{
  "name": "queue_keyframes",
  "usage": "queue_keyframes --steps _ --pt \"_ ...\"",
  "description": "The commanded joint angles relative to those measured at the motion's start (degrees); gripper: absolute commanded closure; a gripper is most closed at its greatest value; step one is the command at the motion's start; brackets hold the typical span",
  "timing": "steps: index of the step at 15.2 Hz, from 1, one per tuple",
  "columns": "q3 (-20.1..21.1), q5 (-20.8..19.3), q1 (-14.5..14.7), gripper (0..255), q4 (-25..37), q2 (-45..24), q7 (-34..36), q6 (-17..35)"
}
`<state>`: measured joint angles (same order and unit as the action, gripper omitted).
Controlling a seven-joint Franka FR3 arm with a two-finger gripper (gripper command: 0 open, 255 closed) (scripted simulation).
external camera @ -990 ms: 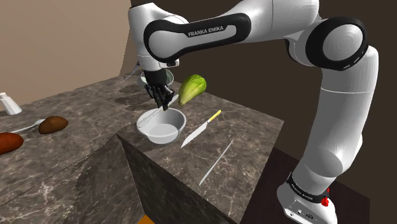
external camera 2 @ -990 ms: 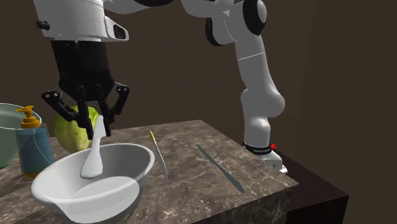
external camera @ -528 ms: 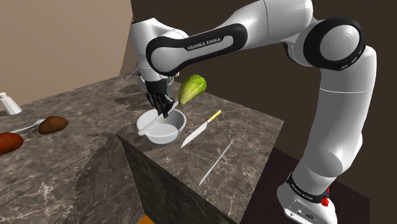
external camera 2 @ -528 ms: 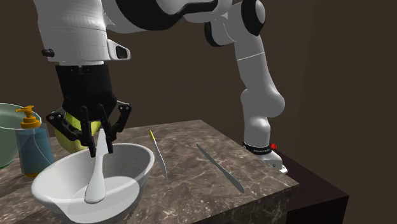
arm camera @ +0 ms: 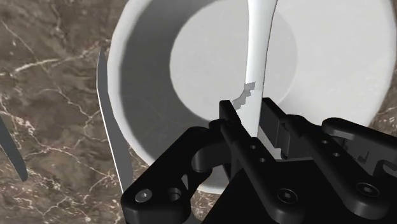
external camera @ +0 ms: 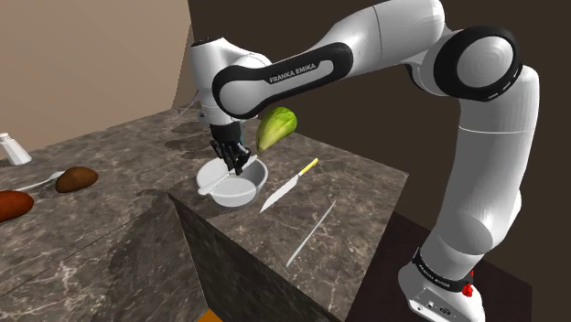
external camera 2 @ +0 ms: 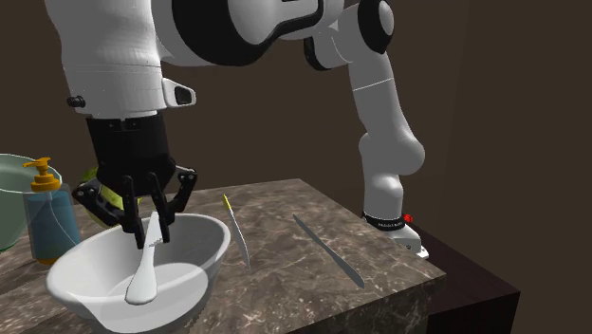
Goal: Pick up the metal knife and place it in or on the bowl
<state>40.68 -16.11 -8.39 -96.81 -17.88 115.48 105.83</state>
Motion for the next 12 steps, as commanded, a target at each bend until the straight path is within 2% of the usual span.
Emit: queue_keyframes --steps 1,3,4,9,12 --pt "0.0 0.0 0.0 255 -0.2 -0.2 0.0 0.1" --pt "0.0 0.0 0.0 255 -0.2 -0.2 0.1 0.1" --pt "0.0 0.0 0.0 0 -0.1 -0.2 0.0 0.1" --pt "0.0 0.0 0.0 0 -0.2 -0.2 0.1 0.1" --pt "0.4 0.6 0.6 0 5.1 0.3 -0.5 -5.4"
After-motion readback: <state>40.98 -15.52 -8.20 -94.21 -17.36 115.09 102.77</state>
